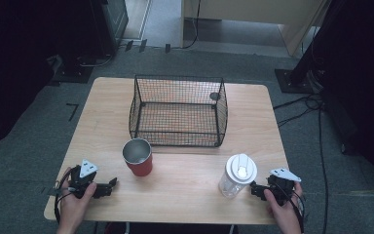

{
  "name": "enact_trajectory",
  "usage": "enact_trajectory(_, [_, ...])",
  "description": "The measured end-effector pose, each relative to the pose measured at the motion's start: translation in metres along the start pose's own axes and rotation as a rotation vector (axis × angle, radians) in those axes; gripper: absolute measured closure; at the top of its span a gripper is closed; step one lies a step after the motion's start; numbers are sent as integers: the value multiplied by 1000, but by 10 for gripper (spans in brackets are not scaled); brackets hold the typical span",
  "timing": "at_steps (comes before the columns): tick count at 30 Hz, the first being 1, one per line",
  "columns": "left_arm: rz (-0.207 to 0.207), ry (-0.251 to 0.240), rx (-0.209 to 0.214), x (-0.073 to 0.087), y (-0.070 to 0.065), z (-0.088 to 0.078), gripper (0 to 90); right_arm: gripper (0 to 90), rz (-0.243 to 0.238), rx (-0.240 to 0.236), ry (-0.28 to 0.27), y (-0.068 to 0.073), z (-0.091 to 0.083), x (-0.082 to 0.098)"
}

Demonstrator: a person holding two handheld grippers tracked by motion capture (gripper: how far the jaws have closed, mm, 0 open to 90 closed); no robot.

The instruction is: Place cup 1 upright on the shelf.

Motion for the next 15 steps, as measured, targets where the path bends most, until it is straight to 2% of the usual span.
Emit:
enact_trajectory(1, [0, 0, 0, 0, 0, 0, 0, 0, 0, 0, 0, 0, 0, 0])
enact_trajectory(3, [-9, -31, -8, -1, 1, -4, 0, 0, 0, -1, 0, 0, 0, 0])
enact_trajectory(7, [-53, -54, 16, -3, 1, -6, 0, 0, 0, -1, 0, 0, 0, 0])
enact_trajectory(15, [-61, -110, 75, -16, -12, -12, 0, 0, -3, -11, 0, 0, 0, 0])
Point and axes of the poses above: each handheld gripper's, and its own axes: z roughly forward along the jaws, x roughly out of its underside, y roughly to its left, the point moved 3 cm from there along z, roughly forward along the jaws, and after that the axes turned 15 degrees about -y, right-handed, at the moved point
